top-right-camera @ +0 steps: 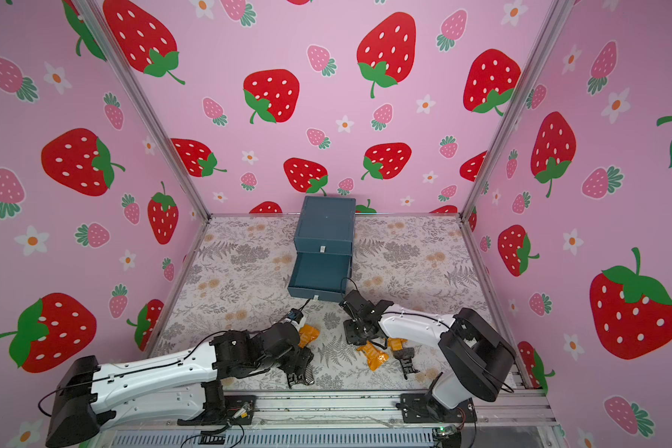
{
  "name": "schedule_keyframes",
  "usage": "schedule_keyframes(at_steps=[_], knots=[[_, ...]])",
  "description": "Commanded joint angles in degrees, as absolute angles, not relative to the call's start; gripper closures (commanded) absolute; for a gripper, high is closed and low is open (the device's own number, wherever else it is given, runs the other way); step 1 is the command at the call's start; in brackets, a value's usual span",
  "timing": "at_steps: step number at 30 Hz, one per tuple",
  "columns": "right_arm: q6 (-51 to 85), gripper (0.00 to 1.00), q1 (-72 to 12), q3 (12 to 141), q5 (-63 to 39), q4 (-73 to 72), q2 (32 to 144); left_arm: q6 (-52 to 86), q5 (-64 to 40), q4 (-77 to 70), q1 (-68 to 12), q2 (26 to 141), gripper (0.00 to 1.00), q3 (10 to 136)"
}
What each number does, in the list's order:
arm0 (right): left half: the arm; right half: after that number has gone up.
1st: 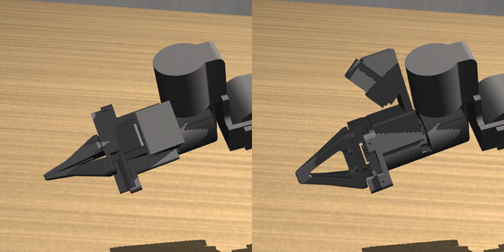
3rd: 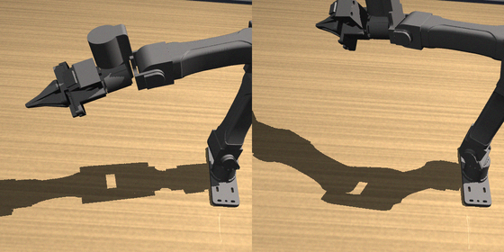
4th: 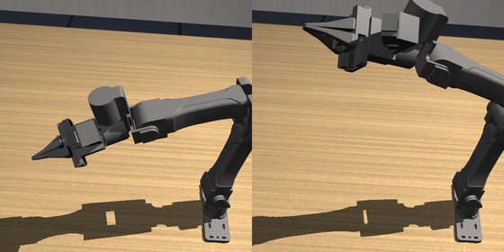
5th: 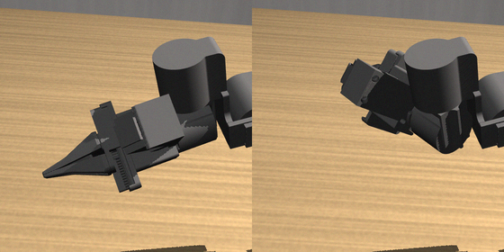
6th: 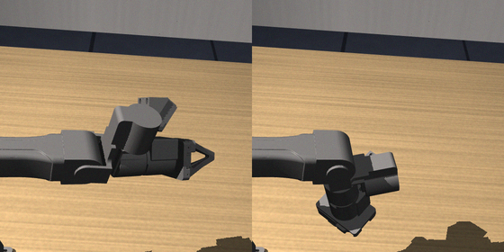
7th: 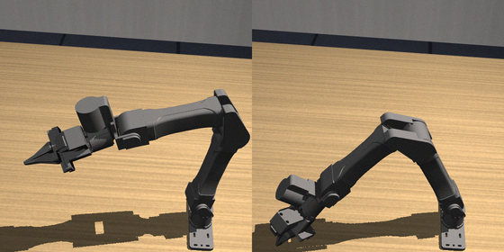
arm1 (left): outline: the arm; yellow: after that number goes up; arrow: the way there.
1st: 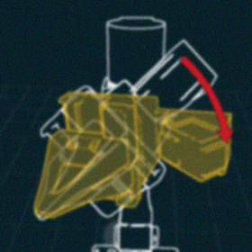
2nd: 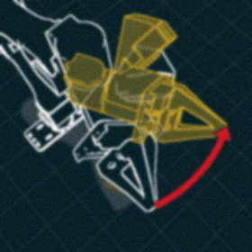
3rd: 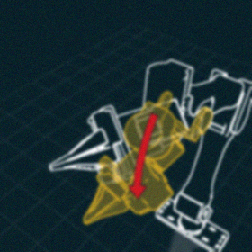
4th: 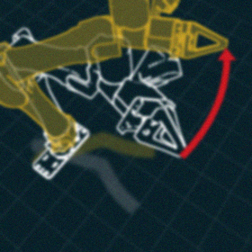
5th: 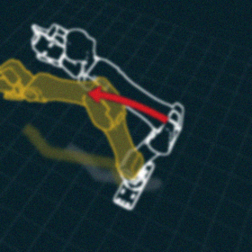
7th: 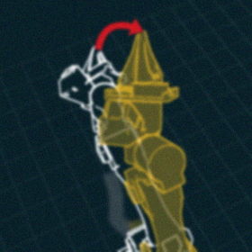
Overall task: Place the cookies into the drawer by color
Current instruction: Pick up the cookie at the center of the board.
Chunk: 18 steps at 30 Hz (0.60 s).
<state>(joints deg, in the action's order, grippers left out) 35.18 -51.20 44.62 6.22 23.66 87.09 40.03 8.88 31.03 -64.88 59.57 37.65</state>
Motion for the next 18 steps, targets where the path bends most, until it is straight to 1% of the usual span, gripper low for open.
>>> schedule_keyframes(at_steps=[1, 2, 3, 6, 8, 10, 11, 13, 14, 18], knots=[[35.6, 0.47, -51.61, 43.86, 8.84, 26.5, 85.93, 38.77, 13.1, 31.8, -64.87, 57.94, 0.15, 40.18], [35.52, 0.47, -51.59, 43.86, 8.83, 26.58, 85.94, 38.61, 13.63, 32.03, -64.87, 57.53, 0.15, 40.55], [35.46, 0.51, -51.64, 43.86, 8.92, 26.7, 86.04, 38.31, 13.87, 32.42, -64.79, 57.24, 0.15, 41.13], [35.12, 0.56, -51.51, 43.86, 9.09, 26.72, 86.12, 37.26, 14.3, 32.95, -64.37, 56.31, 0.14, 42.74], [34.94, 0.59, -51.46, 43.86, 9.03, 26.54, 86.22, 36.79, 14.29, 32.7, -63.69, 55.82, 0.14, 43.39], [34.81, 0.59, -51.3, 43.99, 9.01, 26.62, 86.96, 36.22, 12.48, 32.09, -62.34, 55.18, 0.13, 43.93], [34.87, 0.57, -51.24, 44.11, 8.84, 26.75, 87.29, 36.12, 11.72, 31.98, -61.68, 54.87, 0.13, 44.17], [35.14, 0.41, -51.17, 44.53, 9.32, 27.4, 88.1, 35.97, 10.92, 32.02, -60.58, 54.5, 0.12, 44.82], [35.26, 0.38, -51.16, 44.82, 9.79, 27.8, 88.38, 35.95, 10.97, 32.13, -60.4, 54.41, 0.12, 45.03], [34.85, 0.37, -51.1, 44.92, 10.8, 27.5, 88.39, 35.7, 11.1, 31.35, -60.12, 53.62, 0.12, 44.98]])
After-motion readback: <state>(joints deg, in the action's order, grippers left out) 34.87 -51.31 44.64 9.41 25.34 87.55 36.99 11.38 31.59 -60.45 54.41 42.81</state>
